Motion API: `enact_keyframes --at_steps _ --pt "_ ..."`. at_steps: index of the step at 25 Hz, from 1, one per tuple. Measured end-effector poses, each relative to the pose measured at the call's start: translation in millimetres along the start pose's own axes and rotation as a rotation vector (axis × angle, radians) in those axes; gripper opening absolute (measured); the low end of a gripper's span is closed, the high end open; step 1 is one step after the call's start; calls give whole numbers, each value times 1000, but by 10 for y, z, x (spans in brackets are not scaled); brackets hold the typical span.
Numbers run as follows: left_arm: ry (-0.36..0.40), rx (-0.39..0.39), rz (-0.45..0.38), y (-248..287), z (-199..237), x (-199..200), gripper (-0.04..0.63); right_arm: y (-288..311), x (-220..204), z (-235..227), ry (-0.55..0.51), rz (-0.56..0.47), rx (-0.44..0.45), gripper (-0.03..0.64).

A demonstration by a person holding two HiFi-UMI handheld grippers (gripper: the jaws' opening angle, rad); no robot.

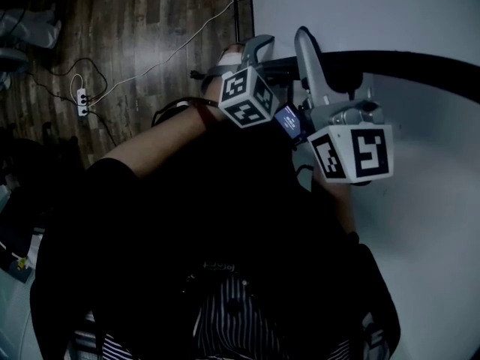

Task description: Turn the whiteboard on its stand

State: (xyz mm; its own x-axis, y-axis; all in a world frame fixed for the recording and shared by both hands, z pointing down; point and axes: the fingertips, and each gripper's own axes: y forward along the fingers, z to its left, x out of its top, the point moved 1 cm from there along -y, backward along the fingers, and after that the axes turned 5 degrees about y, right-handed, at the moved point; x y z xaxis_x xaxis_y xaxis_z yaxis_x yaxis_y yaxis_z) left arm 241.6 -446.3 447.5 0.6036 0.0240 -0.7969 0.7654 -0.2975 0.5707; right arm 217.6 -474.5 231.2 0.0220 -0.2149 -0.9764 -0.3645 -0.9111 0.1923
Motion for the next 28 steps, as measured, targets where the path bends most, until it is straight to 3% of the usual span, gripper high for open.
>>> enact_keyframes --at_steps 6,19,28 --pt "-20 43 -14 -121 107 -98 389 166 38 104 0 3 -10 141" --pt "-52 78 -1 -336 794 -420 301 979 159 310 -4 61 -52 144" --pt "-107 107 -39 -615 1159 -699 256 1429 227 623 12 53 -68 155"
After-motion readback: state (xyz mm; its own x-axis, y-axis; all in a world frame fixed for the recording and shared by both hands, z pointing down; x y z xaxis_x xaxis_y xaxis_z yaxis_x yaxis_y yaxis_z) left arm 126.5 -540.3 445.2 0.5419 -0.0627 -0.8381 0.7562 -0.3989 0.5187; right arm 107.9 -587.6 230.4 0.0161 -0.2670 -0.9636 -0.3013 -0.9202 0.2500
